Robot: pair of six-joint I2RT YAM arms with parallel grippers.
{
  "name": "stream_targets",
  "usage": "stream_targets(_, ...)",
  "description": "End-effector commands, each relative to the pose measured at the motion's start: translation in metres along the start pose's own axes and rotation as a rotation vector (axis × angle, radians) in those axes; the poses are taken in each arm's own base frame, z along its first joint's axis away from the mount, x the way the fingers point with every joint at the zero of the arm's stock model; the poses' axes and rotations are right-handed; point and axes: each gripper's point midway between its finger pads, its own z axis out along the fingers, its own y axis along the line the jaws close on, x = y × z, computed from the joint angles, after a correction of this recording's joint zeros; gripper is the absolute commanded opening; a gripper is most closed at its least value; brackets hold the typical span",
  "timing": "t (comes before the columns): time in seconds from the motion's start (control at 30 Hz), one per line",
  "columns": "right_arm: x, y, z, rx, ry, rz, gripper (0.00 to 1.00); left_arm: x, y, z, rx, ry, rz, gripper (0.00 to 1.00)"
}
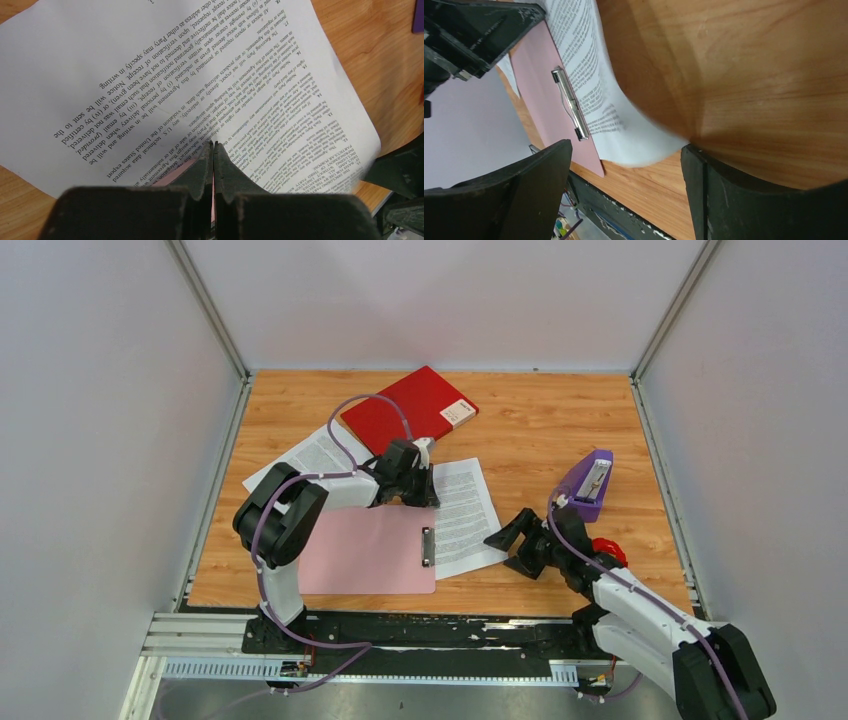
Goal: Put the files into the folder
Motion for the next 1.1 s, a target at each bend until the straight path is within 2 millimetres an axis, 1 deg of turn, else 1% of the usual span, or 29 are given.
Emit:
stream_targets(0.0, -0.025, 0.024, 0.003, -0.153, -0.153, 0.005, 0.82, 0.039, 0.013, -0.002, -0.041, 0.104, -0.008, 0.0)
stream_targets(0.1, -0.03, 0.036, -0.001, -0.213, -0.181, -0.02, 0.82, 0.04, 0.012, -0.002, -0.035, 0.102, -0.013, 0.0)
stream_targets(0.27, -0.032, 0.054, -0.009, -0.329, -0.213, -0.07, 0.83, 0.041, 0.01, -0.001, -0.029, 0.106, -0.011, 0.0)
stream_targets(0.37, -0.035, 0.07, -0.015, -0.381, -0.231, -0.163, 0.82, 0.041, 0.009, -0.002, -0.029, 0.104, -0.008, 0.0)
stream_targets(0.4, -0.037, 0.072, -0.015, -0.377, -0.232, -0.186, 0.82, 0.041, 0.009, -0.002, -0.03, 0.104, -0.008, 0.0)
stream_targets(0.57, -0.038, 0.067, -0.006, -0.301, -0.196, -0.198, 0.78, 0.04, 0.007, -0.002, -0.024, 0.102, -0.007, 0.0)
stream_targets(0.63, -0.036, 0.06, 0.0, -0.271, -0.175, -0.187, 0.75, 0.04, 0.006, -0.002, -0.022, 0.101, -0.006, 0.0)
stream_targets(0.73, -0.034, 0.051, 0.009, -0.228, -0.152, -0.18, 0.66, 0.039, 0.004, -0.003, -0.017, 0.099, -0.003, 0.0)
stream_targets(0.9, -0.034, 0.037, 0.018, -0.164, -0.14, -0.18, 0.55, 0.033, -0.003, -0.007, 0.006, 0.084, 0.009, 0.0)
stream_targets(0.93, -0.036, 0.035, 0.018, -0.15, -0.149, -0.186, 0.5, 0.03, -0.006, -0.009, 0.012, 0.078, 0.012, 0.0)
stream_targets(1.0, -0.04, 0.036, 0.017, -0.14, -0.167, -0.214, 0.37, 0.023, -0.012, -0.013, 0.031, 0.06, 0.024, 0.0)
stream_targets(1.03, -0.043, 0.036, 0.016, -0.126, -0.177, -0.235, 0.29, 0.017, -0.017, -0.015, 0.042, 0.045, 0.038, 0.01)
stream_targets(1.07, -0.05, 0.042, 0.013, -0.12, -0.196, -0.265, 0.19, 0.009, -0.021, -0.019, 0.048, 0.029, 0.057, 0.03)
